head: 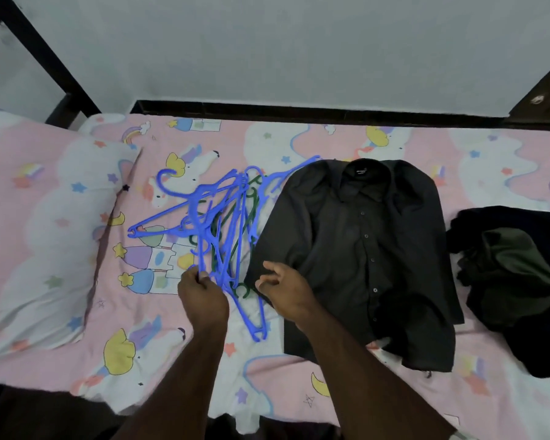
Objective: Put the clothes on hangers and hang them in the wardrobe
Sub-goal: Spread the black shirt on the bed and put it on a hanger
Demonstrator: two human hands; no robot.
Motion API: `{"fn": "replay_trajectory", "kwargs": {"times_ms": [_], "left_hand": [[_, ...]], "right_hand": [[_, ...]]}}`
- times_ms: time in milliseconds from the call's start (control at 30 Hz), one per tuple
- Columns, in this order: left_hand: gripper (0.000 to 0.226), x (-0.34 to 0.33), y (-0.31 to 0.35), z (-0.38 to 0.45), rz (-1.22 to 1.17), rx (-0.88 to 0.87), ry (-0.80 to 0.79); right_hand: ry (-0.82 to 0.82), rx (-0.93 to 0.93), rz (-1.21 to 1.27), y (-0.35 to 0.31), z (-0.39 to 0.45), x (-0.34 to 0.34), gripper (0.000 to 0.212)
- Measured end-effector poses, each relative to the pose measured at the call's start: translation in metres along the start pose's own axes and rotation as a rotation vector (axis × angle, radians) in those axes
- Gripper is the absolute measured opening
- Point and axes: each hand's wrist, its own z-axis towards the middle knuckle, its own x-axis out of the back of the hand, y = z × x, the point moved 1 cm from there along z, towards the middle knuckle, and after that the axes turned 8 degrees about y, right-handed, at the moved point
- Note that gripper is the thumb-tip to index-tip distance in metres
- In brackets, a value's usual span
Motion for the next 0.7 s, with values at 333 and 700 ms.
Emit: {"fn": "replay_trajectory", "kwargs": {"times_ms": [333, 700], "left_hand": [[0.031, -0.011, 0.043, -0.154, 0.131, -0.759, -0.646], [0.017, -0.027, 0.06, -0.194, -0.158, 0.364, -0.796]], "right_hand": [[0.285, -0.063, 0.436, 0.02, -0.047, 0.079, 0.015], [0.181, -0.181, 0.663, 0.086, -0.113, 0.154, 0.014]]}}
